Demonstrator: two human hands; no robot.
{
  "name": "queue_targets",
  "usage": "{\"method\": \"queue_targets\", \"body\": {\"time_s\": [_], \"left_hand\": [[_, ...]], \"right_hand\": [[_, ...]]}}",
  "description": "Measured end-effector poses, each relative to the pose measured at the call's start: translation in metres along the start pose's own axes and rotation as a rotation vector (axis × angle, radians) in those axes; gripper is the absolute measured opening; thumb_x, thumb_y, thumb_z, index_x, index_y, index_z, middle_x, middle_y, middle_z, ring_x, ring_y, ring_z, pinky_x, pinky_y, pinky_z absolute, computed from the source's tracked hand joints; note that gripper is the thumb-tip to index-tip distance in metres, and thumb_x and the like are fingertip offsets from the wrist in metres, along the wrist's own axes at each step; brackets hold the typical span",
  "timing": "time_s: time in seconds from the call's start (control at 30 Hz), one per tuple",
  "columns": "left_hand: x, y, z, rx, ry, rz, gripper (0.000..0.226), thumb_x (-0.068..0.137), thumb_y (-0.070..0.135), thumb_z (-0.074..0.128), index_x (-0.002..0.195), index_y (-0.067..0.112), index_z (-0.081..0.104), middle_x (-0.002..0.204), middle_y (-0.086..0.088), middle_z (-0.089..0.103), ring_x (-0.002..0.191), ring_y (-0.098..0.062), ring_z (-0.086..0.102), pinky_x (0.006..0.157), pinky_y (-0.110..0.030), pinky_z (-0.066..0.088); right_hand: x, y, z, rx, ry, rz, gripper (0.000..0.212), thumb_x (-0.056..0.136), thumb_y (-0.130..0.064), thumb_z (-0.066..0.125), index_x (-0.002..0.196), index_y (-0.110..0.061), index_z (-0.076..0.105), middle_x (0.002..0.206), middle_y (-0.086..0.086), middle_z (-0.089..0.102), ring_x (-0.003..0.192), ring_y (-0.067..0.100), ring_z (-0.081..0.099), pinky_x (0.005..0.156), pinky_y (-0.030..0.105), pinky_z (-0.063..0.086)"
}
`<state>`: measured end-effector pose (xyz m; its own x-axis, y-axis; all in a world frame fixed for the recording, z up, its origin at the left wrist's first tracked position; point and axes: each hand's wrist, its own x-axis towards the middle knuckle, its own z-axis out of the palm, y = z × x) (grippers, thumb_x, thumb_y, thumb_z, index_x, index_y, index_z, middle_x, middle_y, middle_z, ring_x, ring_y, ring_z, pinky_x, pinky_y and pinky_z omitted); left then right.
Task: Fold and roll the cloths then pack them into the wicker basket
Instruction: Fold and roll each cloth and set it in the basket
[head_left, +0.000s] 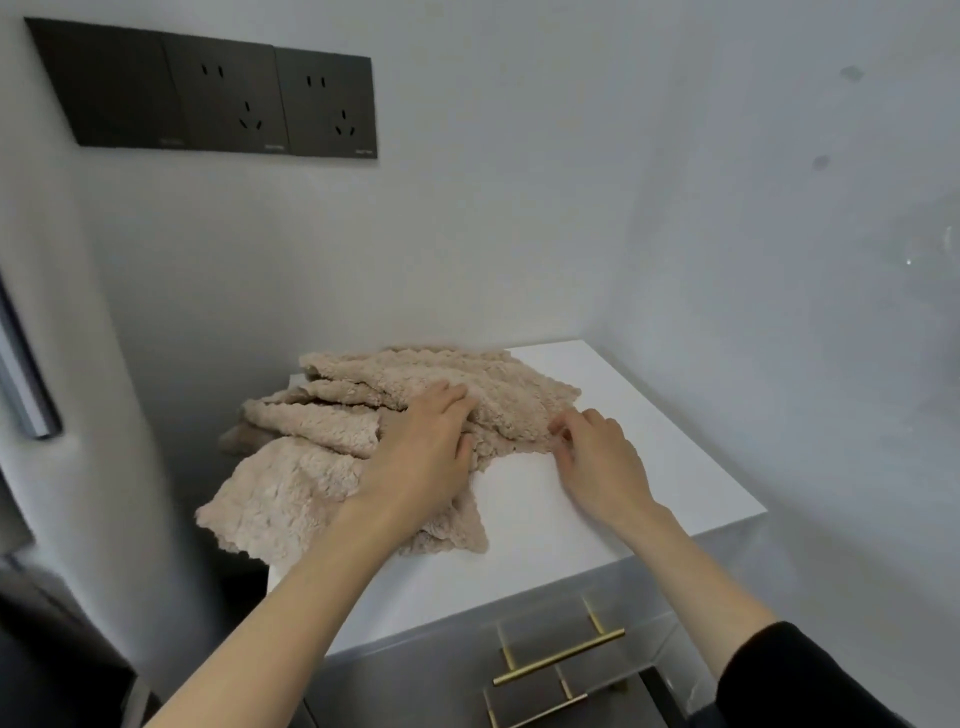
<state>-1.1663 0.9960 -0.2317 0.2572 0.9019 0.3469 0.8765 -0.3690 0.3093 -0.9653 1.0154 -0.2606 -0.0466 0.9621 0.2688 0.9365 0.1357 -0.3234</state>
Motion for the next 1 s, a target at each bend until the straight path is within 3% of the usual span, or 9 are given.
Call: {"method": "queue_targets", "body": {"time_s": [0.23, 0.37, 0.47, 0.53, 0.6, 0.7, 0.8, 0.9, 1.0], "left_hand": [[0.006, 0.008, 0.002, 0.010, 0.045, 0.001, 0.049, 0.101, 0.025, 0.038, 0.149, 0.022, 0.028, 0.159, 0.005, 0.016, 0.147, -0.014, 0.005, 0.116, -0.028, 0.010], [0.006, 0.010, 0.002, 0.011, 0.121, 0.023, 0.049, 0.100, 0.024, 0.041, 0.147, 0.022, 0.031, 0.156, 0.003, 0.022, 0.147, -0.017, 0.008, 0.116, -0.032, 0.015], [0.008, 0.013, 0.006, 0.072, 0.109, 0.032, 0.056, 0.096, 0.023, 0.047, 0.149, 0.024, 0.027, 0.155, 0.003, 0.026, 0.146, -0.019, 0.013, 0.118, -0.037, 0.004], [0.008, 0.013, 0.008, 0.146, 0.101, 0.012, 0.056, 0.093, 0.020, 0.052, 0.145, 0.025, 0.034, 0.148, 0.003, 0.037, 0.141, -0.019, 0.025, 0.118, -0.040, 0.008], [0.009, 0.017, 0.009, 0.198, 0.121, 0.017, 0.040, 0.092, 0.019, 0.053, 0.131, 0.026, 0.052, 0.129, 0.006, 0.055, 0.124, -0.018, 0.044, 0.109, -0.033, 0.022], [0.009, 0.028, 0.006, 0.062, 0.183, 0.062, 0.017, 0.090, 0.019, 0.055, 0.100, 0.024, 0.068, 0.093, 0.013, 0.063, 0.089, -0.013, 0.055, 0.074, -0.026, 0.034], [0.007, 0.048, 0.008, -0.316, -0.066, 0.104, 0.010, 0.088, 0.026, 0.061, 0.084, 0.025, 0.070, 0.070, 0.020, 0.063, 0.067, 0.001, 0.055, 0.059, -0.018, 0.041], [0.001, 0.068, 0.017, -0.443, -0.388, 0.109, 0.032, 0.080, 0.061, 0.057, 0.090, 0.034, 0.071, 0.076, 0.022, 0.067, 0.068, 0.010, 0.057, 0.057, -0.008, 0.041], [0.005, 0.078, 0.025, -0.440, -0.289, 0.078, 0.037, 0.088, 0.058, 0.047, 0.096, 0.031, 0.071, 0.081, 0.015, 0.069, 0.064, 0.008, 0.057, 0.060, -0.015, 0.044]], "right_hand": [[0.011, 0.022, -0.014, 0.131, 0.153, 0.051, 0.016, 0.099, -0.015, 0.039, 0.100, -0.015, 0.055, 0.107, 0.002, 0.050, 0.091, 0.026, 0.054, 0.077, 0.040, 0.044], [0.012, 0.041, -0.034, 0.218, 0.287, 0.101, 0.014, 0.096, -0.008, 0.036, 0.093, -0.017, 0.046, 0.096, 0.005, 0.055, 0.079, 0.027, 0.054, 0.072, 0.042, 0.047], [0.004, 0.058, -0.050, 0.345, 0.249, 0.205, 0.013, 0.095, -0.009, 0.031, 0.096, -0.017, 0.041, 0.083, 0.007, 0.059, 0.076, 0.033, 0.059, 0.073, 0.050, 0.052], [-0.002, 0.065, -0.057, 0.458, 0.228, 0.268, 0.011, 0.098, -0.011, 0.030, 0.100, -0.016, 0.040, 0.089, 0.009, 0.061, 0.081, 0.032, 0.061, 0.079, 0.053, 0.052], [-0.006, 0.069, -0.061, 0.654, 0.218, 0.335, 0.012, 0.101, -0.011, 0.029, 0.101, -0.014, 0.040, 0.102, 0.011, 0.058, 0.084, 0.024, 0.063, 0.086, 0.046, 0.053], [-0.009, 0.070, -0.068, 1.050, 0.222, 0.428, 0.010, 0.102, -0.011, 0.033, 0.099, -0.018, 0.040, 0.104, 0.008, 0.061, 0.082, 0.010, 0.064, 0.082, 0.025, 0.054], [-0.012, 0.078, -0.077, 1.230, 0.289, 0.504, 0.009, 0.101, -0.014, 0.036, 0.109, -0.020, 0.038, 0.092, 0.003, 0.063, 0.075, 0.011, 0.062, 0.063, 0.020, 0.054], [-0.015, 0.085, -0.082, 1.219, 0.265, 0.595, 0.017, 0.099, -0.015, 0.040, 0.114, -0.023, 0.038, 0.078, 0.002, 0.057, 0.063, 0.014, 0.053, 0.053, 0.029, 0.042], [-0.018, 0.090, -0.083, 1.138, 0.157, 0.674, 0.026, 0.096, -0.009, 0.042, 0.120, -0.021, 0.038, 0.081, 0.003, 0.057, 0.062, 0.016, 0.050, 0.053, 0.030, 0.040]]}}
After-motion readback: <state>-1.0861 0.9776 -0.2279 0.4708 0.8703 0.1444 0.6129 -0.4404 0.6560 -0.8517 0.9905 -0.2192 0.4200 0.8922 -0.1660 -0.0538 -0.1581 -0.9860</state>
